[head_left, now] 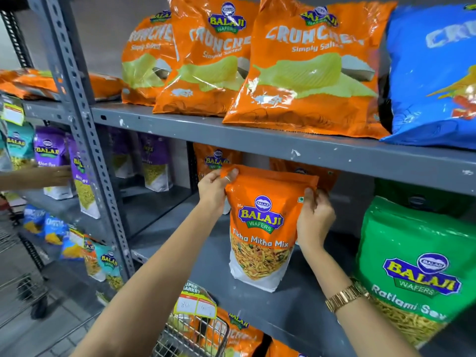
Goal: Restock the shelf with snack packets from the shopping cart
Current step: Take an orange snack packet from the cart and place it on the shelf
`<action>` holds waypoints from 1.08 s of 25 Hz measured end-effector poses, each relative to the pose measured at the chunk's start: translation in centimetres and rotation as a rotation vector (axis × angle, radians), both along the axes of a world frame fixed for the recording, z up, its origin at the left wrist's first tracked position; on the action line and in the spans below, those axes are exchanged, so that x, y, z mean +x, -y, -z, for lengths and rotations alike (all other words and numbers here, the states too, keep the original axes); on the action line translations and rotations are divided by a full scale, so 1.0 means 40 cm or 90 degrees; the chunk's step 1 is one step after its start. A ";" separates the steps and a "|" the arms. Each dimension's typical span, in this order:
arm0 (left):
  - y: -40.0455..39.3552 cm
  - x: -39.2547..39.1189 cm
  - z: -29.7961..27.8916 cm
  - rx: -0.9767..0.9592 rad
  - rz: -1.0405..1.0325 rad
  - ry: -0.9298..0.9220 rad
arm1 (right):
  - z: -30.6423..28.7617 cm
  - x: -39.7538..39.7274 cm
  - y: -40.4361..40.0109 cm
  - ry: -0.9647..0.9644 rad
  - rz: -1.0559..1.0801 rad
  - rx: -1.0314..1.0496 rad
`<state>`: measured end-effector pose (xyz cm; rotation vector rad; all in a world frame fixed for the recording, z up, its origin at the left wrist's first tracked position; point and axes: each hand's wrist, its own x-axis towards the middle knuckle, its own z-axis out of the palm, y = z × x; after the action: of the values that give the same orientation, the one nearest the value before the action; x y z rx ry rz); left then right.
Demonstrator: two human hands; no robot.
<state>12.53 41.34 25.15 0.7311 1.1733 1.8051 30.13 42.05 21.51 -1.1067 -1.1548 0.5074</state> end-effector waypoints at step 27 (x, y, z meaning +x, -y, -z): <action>0.821 -0.566 0.541 -0.383 -0.194 -0.244 | 0.468 -0.622 0.494 0.501 -0.580 0.002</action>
<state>-10.13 8.48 3.50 0.5686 2.0542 1.4410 5.26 22.30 2.79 -0.7222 -2.3759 0.7812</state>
